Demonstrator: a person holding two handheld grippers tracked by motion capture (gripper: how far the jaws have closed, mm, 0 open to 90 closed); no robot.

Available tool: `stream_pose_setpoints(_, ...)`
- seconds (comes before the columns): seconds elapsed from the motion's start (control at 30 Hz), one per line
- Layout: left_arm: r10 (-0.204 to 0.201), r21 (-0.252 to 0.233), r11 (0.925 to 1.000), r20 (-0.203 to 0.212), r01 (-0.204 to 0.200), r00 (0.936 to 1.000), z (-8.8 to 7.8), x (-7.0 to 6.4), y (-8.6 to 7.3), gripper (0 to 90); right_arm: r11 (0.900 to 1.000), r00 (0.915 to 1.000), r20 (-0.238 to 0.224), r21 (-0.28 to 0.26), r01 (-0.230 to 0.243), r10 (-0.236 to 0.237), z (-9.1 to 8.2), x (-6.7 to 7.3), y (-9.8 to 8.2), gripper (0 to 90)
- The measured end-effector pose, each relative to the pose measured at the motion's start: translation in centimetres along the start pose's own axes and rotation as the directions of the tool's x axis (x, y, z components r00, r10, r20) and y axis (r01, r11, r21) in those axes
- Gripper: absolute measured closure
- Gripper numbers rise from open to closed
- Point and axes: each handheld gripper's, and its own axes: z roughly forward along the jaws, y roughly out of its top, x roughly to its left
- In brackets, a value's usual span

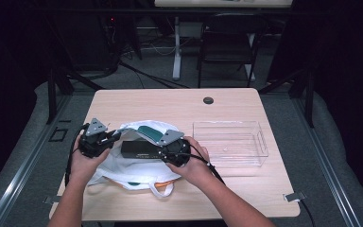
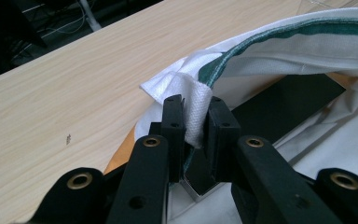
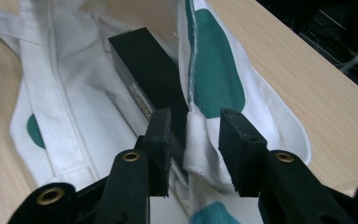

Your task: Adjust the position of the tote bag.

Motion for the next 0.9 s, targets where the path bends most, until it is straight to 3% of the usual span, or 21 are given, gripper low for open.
stream_pose_setpoints(0.3,-0.007,-0.006,1.0000,0.016,0.007,0.9998,0.3,0.6,0.4,80.5,0.999,0.9997,0.026,0.039,-0.005,0.004,0.2,-0.7,0.8,81.1)
stream_pose_setpoints(0.5,-0.016,-0.005,0.9999,0.017,0.016,0.9997,0.7,0.8,0.6,80.8,0.999,0.9985,0.054,0.044,-0.010,0.008,0.3,-1.3,1.4,81.7)
stream_pose_setpoints(0.67,-0.015,-0.003,0.9999,0.016,0.015,0.9998,1.1,0.8,0.8,81.0,0.997,0.9956,0.086,0.059,-0.042,0.037,0.5,-2.0,1.8,81.9)
stream_pose_setpoints(0.77,-0.010,0.005,0.9999,0.014,0.010,0.9999,1.5,0.7,0.8,81.0,0.995,0.9913,0.110,0.066,-0.080,0.072,0.9,-2.5,1.9,81.9)
stream_pose_setpoints(0.9,0.011,0.018,0.9998,0.007,-0.011,0.9999,2.0,0.4,0.9,81.1,0.993,0.9853,0.150,0.078,-0.094,0.081,1.2,-3.2,2.1,81.9)
